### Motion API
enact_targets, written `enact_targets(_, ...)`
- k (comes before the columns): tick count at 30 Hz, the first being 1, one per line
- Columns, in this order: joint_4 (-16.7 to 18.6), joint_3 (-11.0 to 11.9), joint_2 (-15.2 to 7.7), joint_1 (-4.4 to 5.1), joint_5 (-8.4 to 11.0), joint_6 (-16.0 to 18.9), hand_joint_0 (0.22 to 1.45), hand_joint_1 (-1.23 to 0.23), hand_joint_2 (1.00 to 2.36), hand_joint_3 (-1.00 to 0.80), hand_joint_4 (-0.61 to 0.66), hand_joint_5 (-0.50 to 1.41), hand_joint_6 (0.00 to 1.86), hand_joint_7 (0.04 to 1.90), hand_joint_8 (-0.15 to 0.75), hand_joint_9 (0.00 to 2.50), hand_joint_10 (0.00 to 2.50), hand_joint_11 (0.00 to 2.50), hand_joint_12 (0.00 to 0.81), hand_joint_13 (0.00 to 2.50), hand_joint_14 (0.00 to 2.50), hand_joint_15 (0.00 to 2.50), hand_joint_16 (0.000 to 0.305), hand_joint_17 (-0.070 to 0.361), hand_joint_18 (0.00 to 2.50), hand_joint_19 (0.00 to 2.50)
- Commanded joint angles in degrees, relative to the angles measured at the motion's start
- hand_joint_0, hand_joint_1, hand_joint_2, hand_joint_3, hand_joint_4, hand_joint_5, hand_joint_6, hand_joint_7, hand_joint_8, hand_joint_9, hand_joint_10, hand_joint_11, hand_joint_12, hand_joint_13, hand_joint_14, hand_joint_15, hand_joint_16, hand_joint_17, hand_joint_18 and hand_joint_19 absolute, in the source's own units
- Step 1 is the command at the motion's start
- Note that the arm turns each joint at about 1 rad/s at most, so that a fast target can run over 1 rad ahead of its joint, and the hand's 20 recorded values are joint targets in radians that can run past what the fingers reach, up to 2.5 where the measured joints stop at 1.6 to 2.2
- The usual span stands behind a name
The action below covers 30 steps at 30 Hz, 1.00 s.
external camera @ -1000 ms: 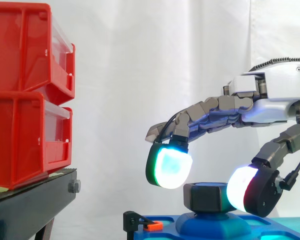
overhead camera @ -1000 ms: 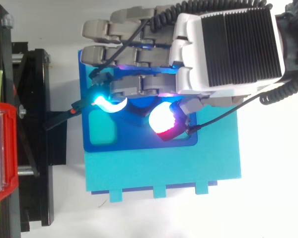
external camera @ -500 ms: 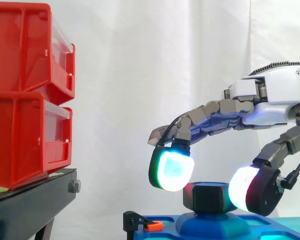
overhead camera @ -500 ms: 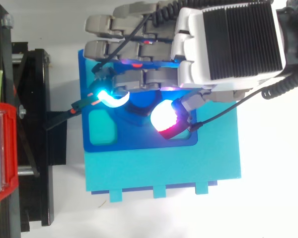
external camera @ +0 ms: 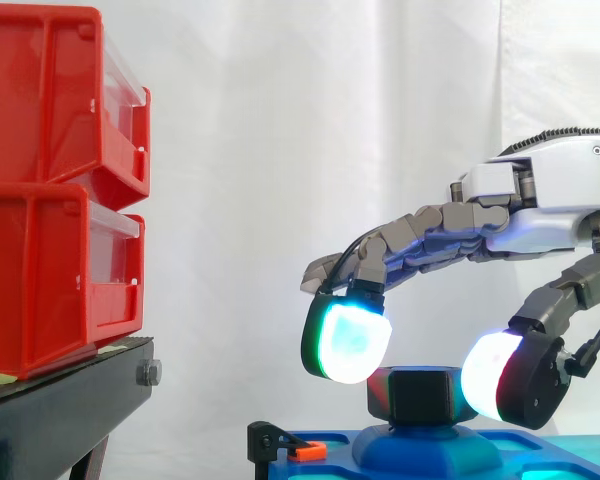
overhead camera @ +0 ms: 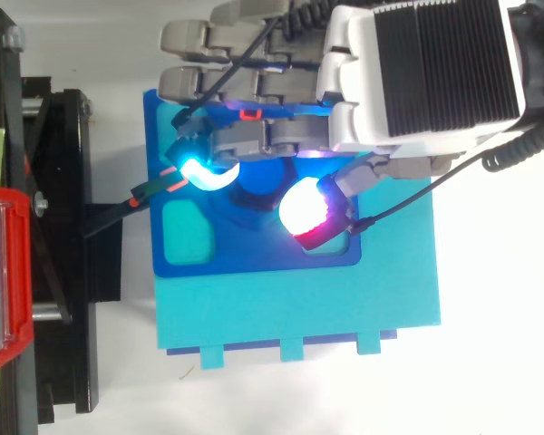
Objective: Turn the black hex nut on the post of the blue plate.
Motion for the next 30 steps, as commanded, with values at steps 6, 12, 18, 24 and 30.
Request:
enact_targets(6,-1.4,0.0,0.0,-0.49,-0.39,-1.2,0.64,-0.77,1.00,-0.47,0.20,-0.22,0.50,0.91,0.111,0.17,0.00,0.12,0.268,0.12,0.00,0.01,0.036,0.082,0.19,0.23)
enact_targets(12,-1.5,0.0,0.1,-0.58,-0.39,-1.4,0.64,-0.77,1.00,-0.47,0.20,-0.22,0.50,0.92,0.111,0.17,0.00,0.12,0.268,0.12,0.00,0.01,0.037,0.082,0.19,0.22)
enact_targets(18,-1.5,0.0,0.0,-0.58,-0.57,-1.4,0.59,-0.73,1.00,-0.50,0.20,-0.22,0.50,0.92,0.113,0.17,0.00,0.12,0.271,0.12,0.00,0.02,0.037,0.083,0.19,0.23)
enact_targets(24,-1.5,0.0,0.1,-0.58,-0.92,-1.5,0.45,-0.63,1.00,-0.50,0.24,-0.22,0.50,0.91,0.152,0.18,0.00,0.13,0.311,0.14,0.00,0.02,0.045,0.101,0.22,0.21)
enact_targets(30,-1.5,0.1,0.1,-0.67,-0.92,-1.8,0.41,-0.59,1.00,-0.50,0.26,-0.23,0.50,0.91,0.171,0.19,0.00,0.15,0.328,0.14,0.00,0.03,0.048,0.109,0.24,0.22)
